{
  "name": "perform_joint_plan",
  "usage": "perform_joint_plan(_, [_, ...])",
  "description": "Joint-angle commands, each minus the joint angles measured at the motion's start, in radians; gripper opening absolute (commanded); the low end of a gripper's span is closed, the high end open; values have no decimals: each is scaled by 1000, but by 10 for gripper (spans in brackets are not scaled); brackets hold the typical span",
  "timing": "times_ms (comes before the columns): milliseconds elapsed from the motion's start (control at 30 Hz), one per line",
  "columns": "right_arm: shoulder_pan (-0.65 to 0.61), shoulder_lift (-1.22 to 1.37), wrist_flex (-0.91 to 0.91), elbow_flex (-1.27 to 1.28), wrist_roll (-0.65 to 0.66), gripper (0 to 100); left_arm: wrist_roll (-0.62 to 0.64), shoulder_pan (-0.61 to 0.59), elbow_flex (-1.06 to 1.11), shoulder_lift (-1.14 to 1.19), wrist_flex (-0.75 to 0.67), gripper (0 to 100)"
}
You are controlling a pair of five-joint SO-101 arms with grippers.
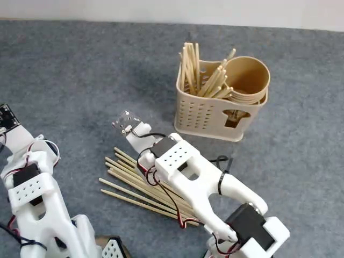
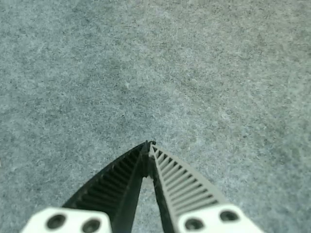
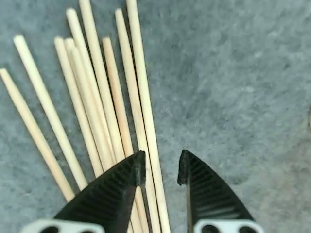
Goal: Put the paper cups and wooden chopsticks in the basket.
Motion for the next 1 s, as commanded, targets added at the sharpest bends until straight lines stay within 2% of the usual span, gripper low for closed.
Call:
perform_joint_plan(0, [21,-2,-21,-50,12,123,-3,25,-8,-18,-15,8])
perform_joint_plan(700, [16,2,-22,-16,14,123,-3,22,-8,-18,-15,8])
perform_joint_plan(967, [18,216,-19,-68,12,123,-3,22,-8,-18,-15,8])
